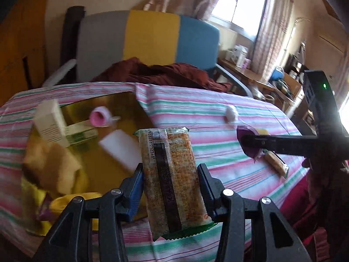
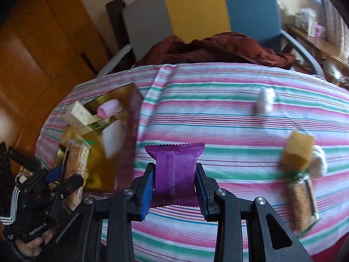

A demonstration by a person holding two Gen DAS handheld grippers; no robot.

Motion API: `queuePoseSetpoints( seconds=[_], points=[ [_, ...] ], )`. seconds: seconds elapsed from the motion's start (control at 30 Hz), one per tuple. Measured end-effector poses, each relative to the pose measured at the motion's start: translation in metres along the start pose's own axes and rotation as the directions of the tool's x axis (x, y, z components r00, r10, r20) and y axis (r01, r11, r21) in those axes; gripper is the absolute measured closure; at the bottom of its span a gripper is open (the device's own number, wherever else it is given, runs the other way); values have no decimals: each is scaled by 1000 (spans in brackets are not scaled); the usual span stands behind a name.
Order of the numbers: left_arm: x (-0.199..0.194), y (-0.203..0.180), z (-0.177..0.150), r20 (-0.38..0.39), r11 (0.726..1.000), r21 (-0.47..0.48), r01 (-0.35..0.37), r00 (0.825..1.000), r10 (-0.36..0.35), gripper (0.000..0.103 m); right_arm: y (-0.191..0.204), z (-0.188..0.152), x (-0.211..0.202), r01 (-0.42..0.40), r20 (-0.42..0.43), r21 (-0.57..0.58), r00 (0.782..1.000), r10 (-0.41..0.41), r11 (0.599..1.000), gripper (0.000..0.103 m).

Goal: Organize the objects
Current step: 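Carry the cracker packet and purple packet into the gold tray and release them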

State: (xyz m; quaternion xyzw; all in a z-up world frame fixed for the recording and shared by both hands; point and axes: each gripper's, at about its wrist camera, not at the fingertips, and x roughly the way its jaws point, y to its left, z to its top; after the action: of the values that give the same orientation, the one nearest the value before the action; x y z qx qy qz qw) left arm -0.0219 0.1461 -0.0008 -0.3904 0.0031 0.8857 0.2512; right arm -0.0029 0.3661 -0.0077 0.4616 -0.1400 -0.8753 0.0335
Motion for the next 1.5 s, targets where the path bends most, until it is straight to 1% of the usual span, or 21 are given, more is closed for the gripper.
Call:
queuePoseSetpoints(
  seconds=[0.13, 0.23, 0.3, 0.37, 0.47, 0.6, 0.73, 0.87, 1.0, 1.1, 1.23, 1.4, 1.5],
  points=[
    [-12, 34, -5, 19, 997, -58, -60, 998, 61, 55, 33, 3, 15, -53, -20, -43, 998, 53, 998, 67],
    [-20, 55, -10, 27, 992, -105, -72, 997, 75, 55, 57, 3, 23, -85, -37, -78, 996, 82, 993, 67],
    [-27, 74, -16, 31, 986, -159, -57, 998, 63, 55, 71, 2, 27, -108, -42, -94, 994, 104, 990, 67],
    [-31, 94, -22, 27, 975, -217, -52, 998, 60, 55, 84, 0, 30, -141, -46, -101, 989, 137, 985, 67],
    [-45, 125, -31, 44, 951, -307, -47, 997, 63, 55, 103, -5, 36, -171, -56, -120, 985, 166, 978, 67],
    [-61, 153, -40, 72, 927, -370, -64, 993, 97, 55, 123, -9, 48, -177, -86, -166, 983, 165, 970, 67],
    [-69, 171, -47, 79, 906, -415, -79, 989, 122, 55, 133, -12, 59, -184, -103, -186, 981, 167, 965, 67],
    [-65, 174, -44, 84, 902, -427, -55, 991, 100, 55, 138, -11, 64, -188, -109, -197, 980, 169, 962, 67],
    [-56, 165, -36, 81, 918, -395, -24, 995, 61, 55, 138, -13, 67, -162, -106, -203, 984, 143, 966, 67],
    [-50, 155, -28, 80, 927, -374, -2, 996, 35, 55, 135, -13, 68, -159, -105, -194, 984, 140, 968, 67],
    [-41, 144, -16, 74, 940, -341, 9, 997, 17, 55, 135, -13, 73, -151, -105, -201, 986, 132, 968, 66],
    [-28, 133, 3, 80, 944, -327, 36, 997, -10, 55, 138, -17, 79, -144, -108, -219, 987, 123, 965, 66],
    [-12, 128, 16, 66, 945, -324, 38, 998, -18, 54, 137, -21, 82, -155, -120, -214, 984, 131, 965, 66]
  ],
)
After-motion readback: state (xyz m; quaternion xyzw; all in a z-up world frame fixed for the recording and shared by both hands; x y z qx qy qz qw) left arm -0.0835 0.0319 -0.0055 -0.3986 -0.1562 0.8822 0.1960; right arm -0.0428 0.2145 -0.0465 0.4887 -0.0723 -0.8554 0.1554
